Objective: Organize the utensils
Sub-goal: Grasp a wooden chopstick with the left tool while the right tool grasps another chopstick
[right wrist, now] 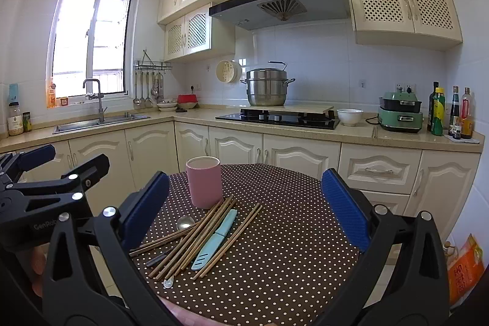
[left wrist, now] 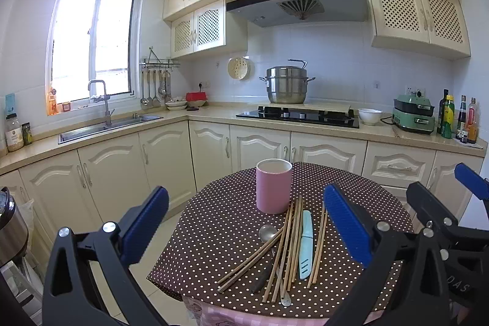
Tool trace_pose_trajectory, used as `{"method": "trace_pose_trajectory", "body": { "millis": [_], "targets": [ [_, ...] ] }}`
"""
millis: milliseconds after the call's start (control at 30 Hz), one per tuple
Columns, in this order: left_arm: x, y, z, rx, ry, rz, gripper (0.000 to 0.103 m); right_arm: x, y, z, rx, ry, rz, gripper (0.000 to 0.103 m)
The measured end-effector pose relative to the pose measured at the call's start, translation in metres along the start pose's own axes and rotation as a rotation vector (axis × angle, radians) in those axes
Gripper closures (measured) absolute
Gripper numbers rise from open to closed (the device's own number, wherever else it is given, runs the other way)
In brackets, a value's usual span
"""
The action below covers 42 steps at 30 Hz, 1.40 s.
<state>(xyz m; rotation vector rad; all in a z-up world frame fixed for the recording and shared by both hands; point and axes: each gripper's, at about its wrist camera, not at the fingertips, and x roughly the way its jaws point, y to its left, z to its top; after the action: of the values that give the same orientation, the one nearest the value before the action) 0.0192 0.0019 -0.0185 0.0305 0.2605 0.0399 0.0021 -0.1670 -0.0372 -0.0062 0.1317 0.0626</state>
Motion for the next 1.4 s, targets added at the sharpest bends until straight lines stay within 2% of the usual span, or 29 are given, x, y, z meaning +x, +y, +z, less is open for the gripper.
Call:
{"method": "trace_pose_trajectory", "body": {
  "millis": [300, 433, 600, 767, 833, 900, 1167, 1300, 1333, 1400],
  "targets": [
    [0.025, 0.005, -0.010, 0.011, 0.034, -0.023, 0.004, 0.025, 0.002, -0.010, -0.003, 0.058, -0.007, 0.005],
    [0.042, 0.008, -0.015, 0.007, 0.066, -0.058, 0.004, 0.037, 0.004, -0.016, -0.004, 0.077, -0.005, 0.005],
    [0.087, 0.028, -0.021, -0.013, 0.210, -0.082, 0.004, 0.071, -0.009, -0.024, 0.052, 0.213, 0.016, 0.005],
    [0.153, 0.055, -0.041, -0.025, 0.455, -0.196, 0.004, 0.108, -0.022, -0.041, 0.086, 0.366, 0.005, 0.005],
    [0.175, 0.056, -0.052, 0.003, 0.543, -0.242, 0.011, 0.121, -0.024, -0.048, 0.079, 0.415, -0.007, 0.005],
    [0.192, 0.053, -0.064, 0.030, 0.599, -0.280, 0.027, 0.131, -0.025, -0.055, 0.072, 0.452, -0.004, 0.005],
    [0.232, 0.029, -0.093, 0.126, 0.743, -0.365, 0.048, 0.157, -0.030, -0.071, 0.075, 0.553, 0.033, 0.005],
    [0.245, 0.023, -0.103, 0.169, 0.777, -0.361, 0.053, 0.164, -0.031, -0.075, 0.081, 0.573, 0.040, 0.005],
    [0.245, 0.022, -0.104, 0.144, 0.733, -0.377, 0.053, 0.166, -0.031, -0.075, 0.079, 0.576, 0.040, 0.005],
    [0.248, 0.020, -0.105, 0.163, 0.733, -0.382, 0.053, 0.169, -0.031, -0.076, 0.078, 0.583, 0.043, 0.005]
  ]
}}
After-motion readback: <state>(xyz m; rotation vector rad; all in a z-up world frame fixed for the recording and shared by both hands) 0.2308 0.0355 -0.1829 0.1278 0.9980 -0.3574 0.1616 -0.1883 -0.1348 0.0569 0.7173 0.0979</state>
